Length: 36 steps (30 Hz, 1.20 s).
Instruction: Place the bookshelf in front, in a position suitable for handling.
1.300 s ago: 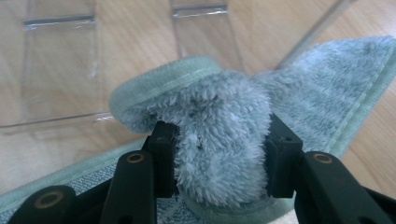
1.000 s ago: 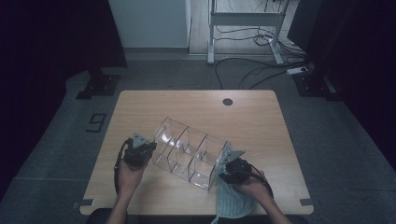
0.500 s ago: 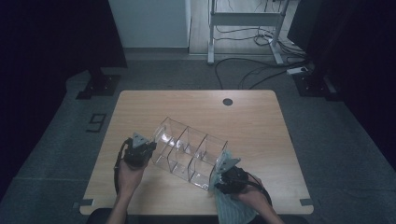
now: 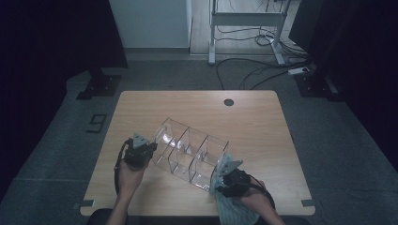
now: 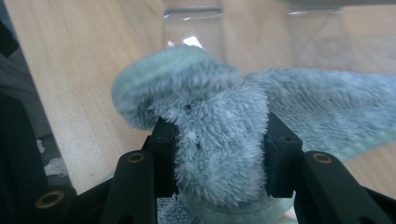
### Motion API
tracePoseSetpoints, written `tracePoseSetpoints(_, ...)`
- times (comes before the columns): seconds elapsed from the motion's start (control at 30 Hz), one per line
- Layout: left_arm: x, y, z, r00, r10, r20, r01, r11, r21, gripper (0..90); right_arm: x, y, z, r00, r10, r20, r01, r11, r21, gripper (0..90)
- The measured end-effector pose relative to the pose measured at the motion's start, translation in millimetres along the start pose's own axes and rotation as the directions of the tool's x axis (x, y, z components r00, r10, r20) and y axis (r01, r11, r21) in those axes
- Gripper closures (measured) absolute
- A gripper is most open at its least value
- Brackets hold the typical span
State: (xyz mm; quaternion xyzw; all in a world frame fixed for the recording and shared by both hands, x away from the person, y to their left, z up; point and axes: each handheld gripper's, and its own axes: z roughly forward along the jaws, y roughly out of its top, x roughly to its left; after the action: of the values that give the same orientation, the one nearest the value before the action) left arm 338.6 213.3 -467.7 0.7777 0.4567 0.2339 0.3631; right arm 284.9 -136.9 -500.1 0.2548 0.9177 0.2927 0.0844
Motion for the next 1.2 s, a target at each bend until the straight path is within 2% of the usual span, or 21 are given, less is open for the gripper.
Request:
tracePoseSetpoints(0.2,1.2,-0.1,0.3,1.0000,0.002,0.008,-0.002,1.0000,-0.004,86.2,-22.9,-5.8,-22.0,0.9962,0.057,0.066,-0.056,0.998,-0.029,56.9)
tracePoseSetpoints(0.4,2.1,0.3,0.4,0.9999,0.003,0.016,-0.003,1.0000,0.000,86.2,-47.5,-13.8,-48.3,0.9821,0.123,0.143,-0.113,0.991,-0.075,57.6)
tracePoseSetpoints(0.6,2.3,0.4,0.5,0.9998,0.003,0.017,-0.003,1.0000,0.001,86.2,-69.0,-23.4,-73.3,0.9563,0.193,0.220,-0.167,0.978,-0.128,57.7)
tracePoseSetpoints(0.7,2.2,0.6,0.6,0.9999,0.003,0.016,-0.003,1.0000,0.001,86.2,-78.9,-28.0,-85.0,0.9445,0.231,0.234,-0.198,0.968,-0.157,58.1)
tracePoseSetpoints(0.93,2.0,0.8,1.0,0.9998,0.000,0.021,0.000,1.0000,-0.001,86.2,-97.7,-32.5,-105.7,0.9158,0.283,0.285,-0.233,0.952,-0.197,59.4)
tracePoseSetpoints(1.07,2.1,0.8,1.1,0.9998,0.001,0.020,-0.001,1.0000,-0.001,86.2,-111.0,-36.4,-110.0,0.9007,0.313,0.301,-0.254,0.942,-0.221,59.5)
tracePoseSetpoints(1.13,2.1,0.9,1.1,0.9998,0.002,0.020,-0.002,1.0000,-0.001,86.2,-119.4,-40.5,-107.4,0.8877,0.340,0.310,-0.277,0.933,-0.231,59.4)
tracePoseSetpoints(1.2,2.2,0.9,1.2,0.9998,0.002,0.021,-0.002,1.0000,-0.002,86.2,-128.0,-46.2,-101.8,0.8790,0.360,0.313,-0.297,0.926,-0.232,59.3)
